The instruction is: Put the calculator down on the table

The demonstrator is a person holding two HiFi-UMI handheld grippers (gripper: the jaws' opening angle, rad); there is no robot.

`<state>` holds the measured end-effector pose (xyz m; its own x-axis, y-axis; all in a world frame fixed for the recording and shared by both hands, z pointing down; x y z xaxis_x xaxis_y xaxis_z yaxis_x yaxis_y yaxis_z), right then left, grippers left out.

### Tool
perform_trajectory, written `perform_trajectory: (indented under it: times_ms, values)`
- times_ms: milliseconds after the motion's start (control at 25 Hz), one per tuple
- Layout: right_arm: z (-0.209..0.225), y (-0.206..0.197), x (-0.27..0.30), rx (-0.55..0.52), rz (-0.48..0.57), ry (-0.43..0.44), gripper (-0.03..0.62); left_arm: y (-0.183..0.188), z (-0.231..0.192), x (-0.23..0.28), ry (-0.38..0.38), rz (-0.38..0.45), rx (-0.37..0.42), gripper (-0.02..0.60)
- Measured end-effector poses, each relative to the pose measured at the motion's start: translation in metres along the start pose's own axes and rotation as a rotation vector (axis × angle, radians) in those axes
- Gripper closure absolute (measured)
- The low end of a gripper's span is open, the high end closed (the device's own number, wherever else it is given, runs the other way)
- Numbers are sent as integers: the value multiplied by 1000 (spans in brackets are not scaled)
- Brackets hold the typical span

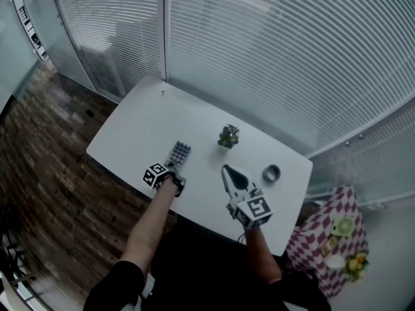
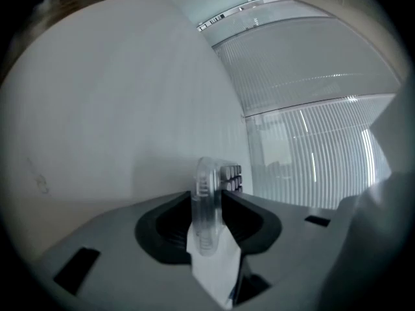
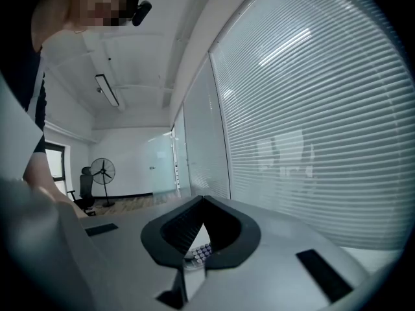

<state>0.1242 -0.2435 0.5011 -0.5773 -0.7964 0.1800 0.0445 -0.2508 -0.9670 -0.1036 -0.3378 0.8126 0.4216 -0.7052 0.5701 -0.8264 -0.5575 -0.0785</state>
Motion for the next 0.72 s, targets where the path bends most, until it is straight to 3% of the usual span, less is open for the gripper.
perform_trajectory:
  times_ms: [120, 240, 440, 720]
  values:
    - [-4, 0, 0, -1, -4, 8, 588, 1, 6, -5, 76, -9, 49, 425]
    - [-6, 1, 1, -4, -5, 14, 588, 0, 13, -7, 98, -24, 37, 339]
    - [-4, 1, -2, -6, 1, 14, 588, -7, 6, -17, 116, -10, 14, 334]
    - [-7, 3, -3, -6, 11, 18, 588, -9, 0, -29, 38, -14, -29, 334]
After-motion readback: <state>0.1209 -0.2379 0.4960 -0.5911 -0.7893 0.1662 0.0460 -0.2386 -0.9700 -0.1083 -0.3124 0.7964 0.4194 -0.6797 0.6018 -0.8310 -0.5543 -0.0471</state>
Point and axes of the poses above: the fingertips, and each gripper's own axes: x forward along the fingers, z to its right, y out of its top, the point moved 6 cm from there along -x, backward along the fingers, and after that the axes turned 5 degrees about x, right-handed, at the moved point
